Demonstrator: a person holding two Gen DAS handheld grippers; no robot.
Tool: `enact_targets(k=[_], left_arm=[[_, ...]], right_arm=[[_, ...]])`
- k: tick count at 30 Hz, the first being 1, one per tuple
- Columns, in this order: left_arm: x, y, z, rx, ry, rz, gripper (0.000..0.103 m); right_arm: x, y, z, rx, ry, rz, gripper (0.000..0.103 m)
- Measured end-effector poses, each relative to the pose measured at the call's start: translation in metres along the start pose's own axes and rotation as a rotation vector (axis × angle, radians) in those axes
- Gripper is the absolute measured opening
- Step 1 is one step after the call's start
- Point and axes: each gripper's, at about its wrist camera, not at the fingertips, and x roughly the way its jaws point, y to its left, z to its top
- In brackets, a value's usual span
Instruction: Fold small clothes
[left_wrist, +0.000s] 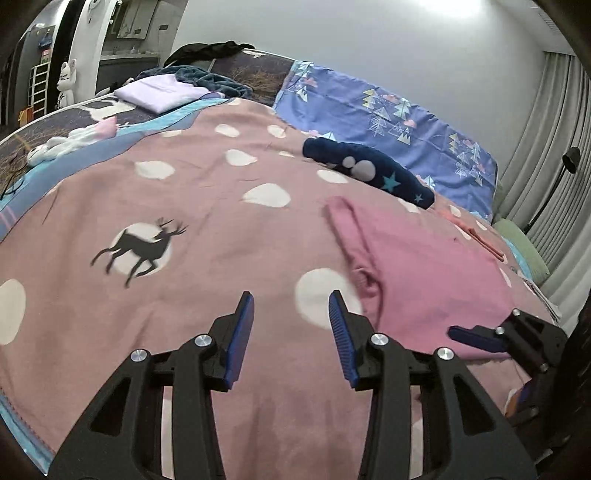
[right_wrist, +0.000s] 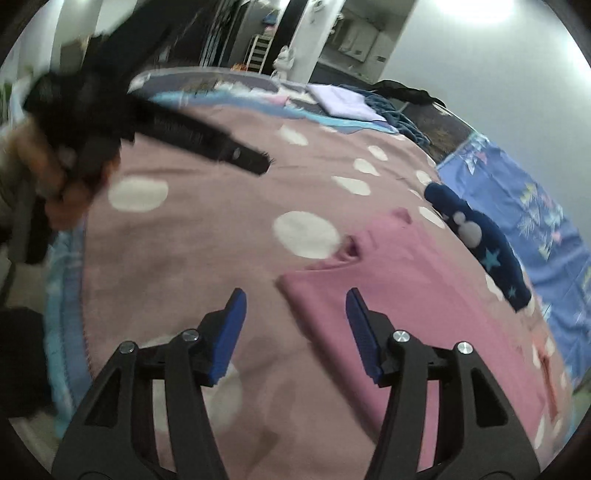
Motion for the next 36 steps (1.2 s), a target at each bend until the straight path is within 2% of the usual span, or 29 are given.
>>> enact_targets(k=[3,5,7,8,12,15,18,21,23,24,25,27,29,32,34,35,36], left_arm=[[0.005,0.007,0.002,-0.001,0.004,-0.024,0.047],[0.029,0.006,0.016,-0.002,0.010,-0.046,0.048],[0.051,0.000,0.027,0.008,0.024,-0.089,0.050],[0.062,-0.002,0.033,0.012,0.037,-0.126,0.053],[0.115,-0.012,0.064,-0.021,0.130,-0.296,0.053],[0.172,-0.026,0.091,-0.078,0.233,-0.417,0.054],[0.226,-0.035,0.106,-0.115,0.302,-0.421,0.054],[0.257,-0.037,0.118,-0.184,0.271,-0.458,0.047],[0.270,-0.036,0.124,-0.241,0.284,-0.470,0.008],[0.278,-0.034,0.126,-0.277,0.300,-0.486,0.008],[0.277,-0.033,0.128,-0.293,0.285,-0.496,0.007],[0.266,-0.033,0.133,-0.280,0.238,-0.515,0.005],[0.254,-0.030,0.137,-0.258,0.184,-0.499,0.004],[0.267,-0.027,0.131,-0.273,0.227,-0.451,0.005],[0.270,-0.028,0.123,-0.261,0.245,-0.432,0.007],[0.270,-0.027,0.122,-0.265,0.247,-0.441,0.017],[0.267,-0.026,0.122,-0.274,0.254,-0.467,0.024]], right_arm=[[0.021,0.001,0.002,0.020,0.060,-0.103,0.056],[0.029,-0.002,-0.001,0.022,0.085,-0.177,0.056],[0.038,-0.003,-0.005,0.024,0.128,-0.182,0.056],[0.042,-0.001,-0.006,0.020,0.134,-0.192,0.056],[0.056,0.007,0.008,-0.023,0.119,-0.241,0.055],[0.068,0.010,0.016,-0.019,0.121,-0.251,0.048],[0.071,0.001,0.018,0.033,0.131,-0.208,0.041],[0.072,-0.004,0.017,0.064,0.140,-0.195,0.033],[0.076,-0.006,0.019,0.077,0.142,-0.179,0.017],[0.078,-0.007,0.021,0.078,0.144,-0.167,0.007],[0.078,-0.007,0.023,0.081,0.138,-0.171,0.005],[0.063,-0.009,0.027,0.125,0.090,-0.135,0.005],[0.047,-0.010,0.033,0.157,0.043,-0.126,0.005],[0.054,-0.008,0.031,0.134,0.075,-0.122,0.006],[0.063,-0.008,0.022,0.145,0.124,-0.110,0.008],[0.062,-0.006,0.020,0.149,0.129,-0.107,0.013],[0.059,-0.003,0.018,0.147,0.123,-0.111,0.026]])
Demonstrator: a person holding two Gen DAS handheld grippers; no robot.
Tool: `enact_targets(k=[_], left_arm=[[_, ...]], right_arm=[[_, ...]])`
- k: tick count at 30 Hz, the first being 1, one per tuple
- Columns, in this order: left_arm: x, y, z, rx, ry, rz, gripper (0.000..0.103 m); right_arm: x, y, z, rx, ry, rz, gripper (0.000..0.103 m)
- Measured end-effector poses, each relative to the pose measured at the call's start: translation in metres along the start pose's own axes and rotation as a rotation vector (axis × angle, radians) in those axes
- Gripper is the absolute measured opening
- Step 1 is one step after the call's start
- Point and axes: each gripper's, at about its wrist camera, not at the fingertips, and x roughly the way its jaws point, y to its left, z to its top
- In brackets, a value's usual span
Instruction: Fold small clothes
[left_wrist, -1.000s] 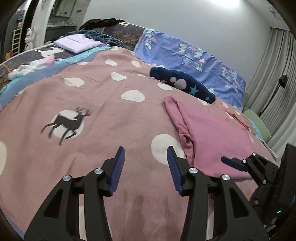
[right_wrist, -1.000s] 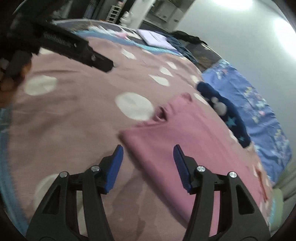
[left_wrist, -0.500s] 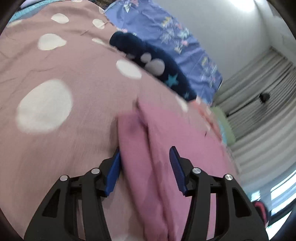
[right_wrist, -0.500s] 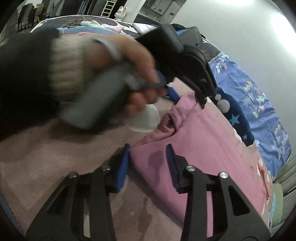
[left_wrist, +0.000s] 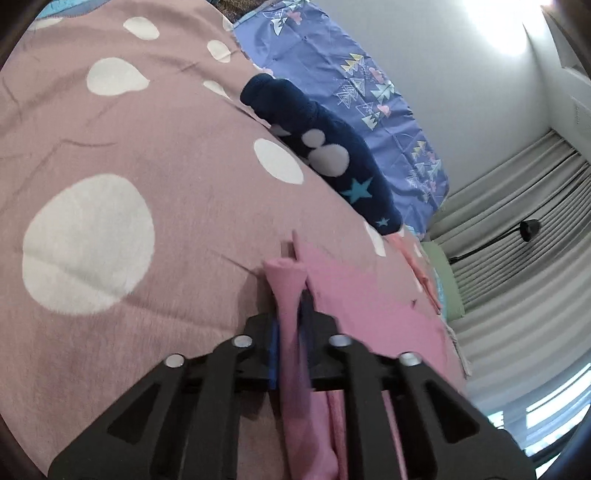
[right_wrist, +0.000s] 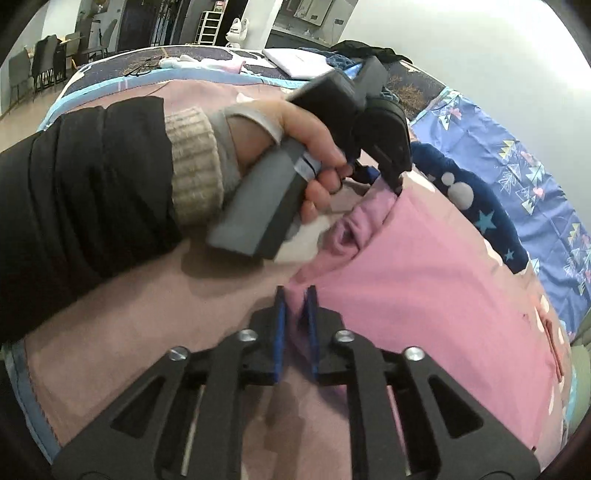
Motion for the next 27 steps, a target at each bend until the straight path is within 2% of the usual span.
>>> enact_targets(k=[1,2,4,6,11,12,14,16,17,18,20,23,27], left_arm=[[-0.004,0.000,0.000,-0.005,-0.003,-0.014,0.035],[-0.009,0.001,0.000,-0.005,-0.010,-0.019,0.043],[-0.014,0.001,-0.001,-0.005,-0.011,-0.038,0.051],[-0.012,0.001,-0.003,-0.004,0.012,-0.072,0.053],[0.005,-0.010,-0.005,0.064,0.069,-0.082,0.053],[0.011,-0.014,-0.003,0.079,0.084,-0.067,0.051],[0.018,-0.016,0.001,0.090,0.095,-0.045,0.036],[0.026,-0.012,0.005,0.067,0.105,-0.032,0.022],[0.029,-0.008,0.007,0.044,0.112,-0.038,0.017],[0.031,-0.004,0.009,0.016,0.120,-0.051,0.016],[0.032,-0.003,0.012,-0.006,0.130,-0.061,0.013],[0.030,-0.017,0.012,0.043,0.134,-0.018,0.011],[0.022,-0.042,0.015,0.104,0.112,0.011,0.011]], right_arm=[[-0.005,0.002,-0.002,-0.010,-0.011,-0.018,0.038],[-0.010,0.003,-0.004,-0.018,-0.020,-0.037,0.041],[-0.015,0.006,-0.007,-0.035,-0.021,-0.059,0.041],[-0.011,0.010,-0.011,-0.047,0.005,-0.090,0.042],[0.007,0.011,-0.003,-0.043,0.020,-0.131,0.042],[0.012,0.011,0.001,-0.045,0.023,-0.139,0.042],[0.019,0.011,0.006,-0.048,0.022,-0.155,0.039],[0.026,0.009,0.011,-0.044,0.034,-0.143,0.019],[0.027,0.008,0.011,-0.039,0.038,-0.137,0.018],[0.026,0.006,0.011,-0.032,0.036,-0.134,0.012],[0.023,-0.001,0.010,0.000,0.028,-0.124,0.010],[0.009,-0.023,0.011,0.113,-0.018,-0.073,0.009],[-0.018,-0.038,0.012,0.181,-0.096,-0.068,0.009]])
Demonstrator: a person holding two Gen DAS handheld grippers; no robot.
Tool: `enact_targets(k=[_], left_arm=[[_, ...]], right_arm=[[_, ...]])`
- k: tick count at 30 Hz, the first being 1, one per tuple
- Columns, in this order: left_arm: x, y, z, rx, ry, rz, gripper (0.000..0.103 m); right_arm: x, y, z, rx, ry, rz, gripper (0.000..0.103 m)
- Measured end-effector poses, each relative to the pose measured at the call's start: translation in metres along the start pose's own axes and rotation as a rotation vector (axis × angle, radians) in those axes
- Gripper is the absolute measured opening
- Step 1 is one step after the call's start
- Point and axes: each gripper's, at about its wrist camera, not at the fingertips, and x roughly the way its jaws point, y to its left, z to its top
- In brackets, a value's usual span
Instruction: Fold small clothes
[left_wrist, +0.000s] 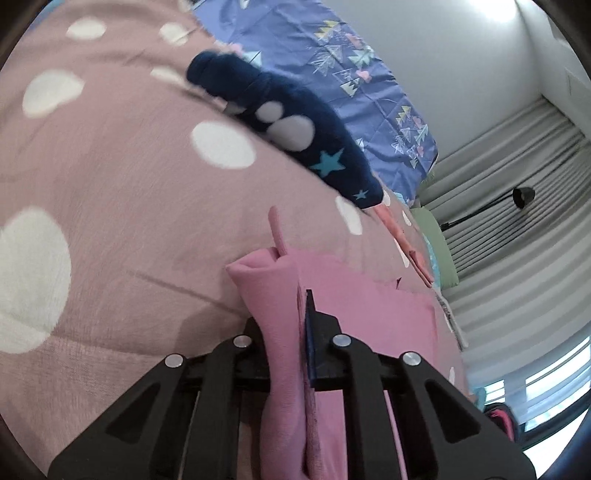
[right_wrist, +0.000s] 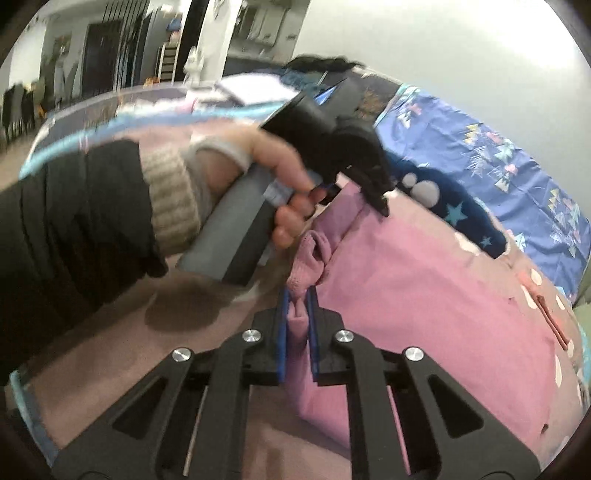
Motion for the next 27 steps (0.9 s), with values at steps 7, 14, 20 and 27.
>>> enact_targets(k=[7,14,20,27], left_arm=[[-0.008,-0.072,0.007,0.166,-0.041,0.083,0.011],[0.012,-0.145,0.007,0.276,-0.024,0.110,0.011],[0.050,-0.200,-0.007,0.348,0.010,0.130,0.011],[0.104,-0.249,-0.032,0.436,0.058,0.202,0.008]], right_arm=[[-0.048,-0.059,-0.001,0.199,-0.097,0.014,0.009],[-0.081,-0.120,-0.026,0.380,-0.140,0.029,0.009],[-0.102,-0.167,-0.064,0.501,-0.161,0.003,0.000],[-0.121,-0.220,-0.110,0.627,-0.166,0.002,0.000]])
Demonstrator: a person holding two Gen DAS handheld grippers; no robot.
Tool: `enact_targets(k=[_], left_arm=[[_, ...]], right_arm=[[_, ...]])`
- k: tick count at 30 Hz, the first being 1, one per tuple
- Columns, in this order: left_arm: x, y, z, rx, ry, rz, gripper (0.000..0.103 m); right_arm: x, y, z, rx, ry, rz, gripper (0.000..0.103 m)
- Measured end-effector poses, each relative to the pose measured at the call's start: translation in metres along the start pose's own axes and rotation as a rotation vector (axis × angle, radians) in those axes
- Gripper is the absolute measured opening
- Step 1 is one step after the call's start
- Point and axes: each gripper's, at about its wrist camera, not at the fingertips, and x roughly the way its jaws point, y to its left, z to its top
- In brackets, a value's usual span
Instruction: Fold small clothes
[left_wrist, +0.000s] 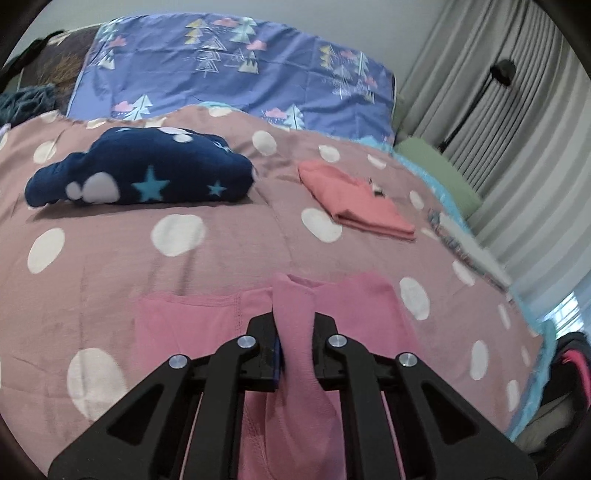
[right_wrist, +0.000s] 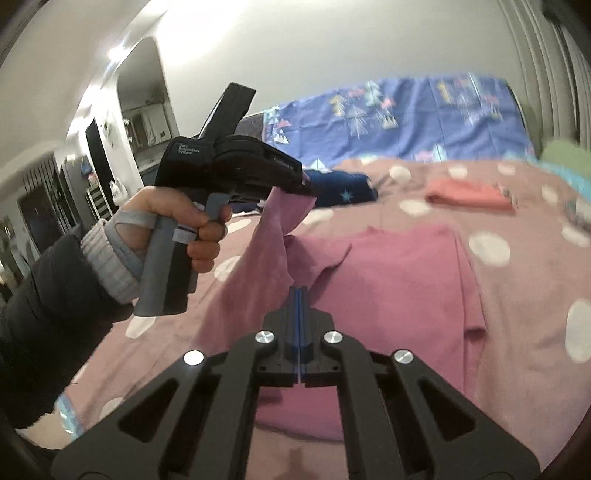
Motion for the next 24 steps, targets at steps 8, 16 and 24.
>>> enact_targets(k=[8,16,24], left_arm=[[0.028,-0.005,-0.020,0.066,0.086,0.121,0.040],[-0.016,-0.021,-0.038,0.217,0.000,0.244,0.054],[-0.079,-0.046,-0.143,0.392,0.012,0.178,0.054]], right_arm=[[0.016,-0.064,-0.045,0.276,0.223,0.189,0.005],[0.031,-0.062,-0.054,0.338,0.306,0.293,0.022],[0.056,-0.121,0.018,0.423,0.293,0.284,0.054]])
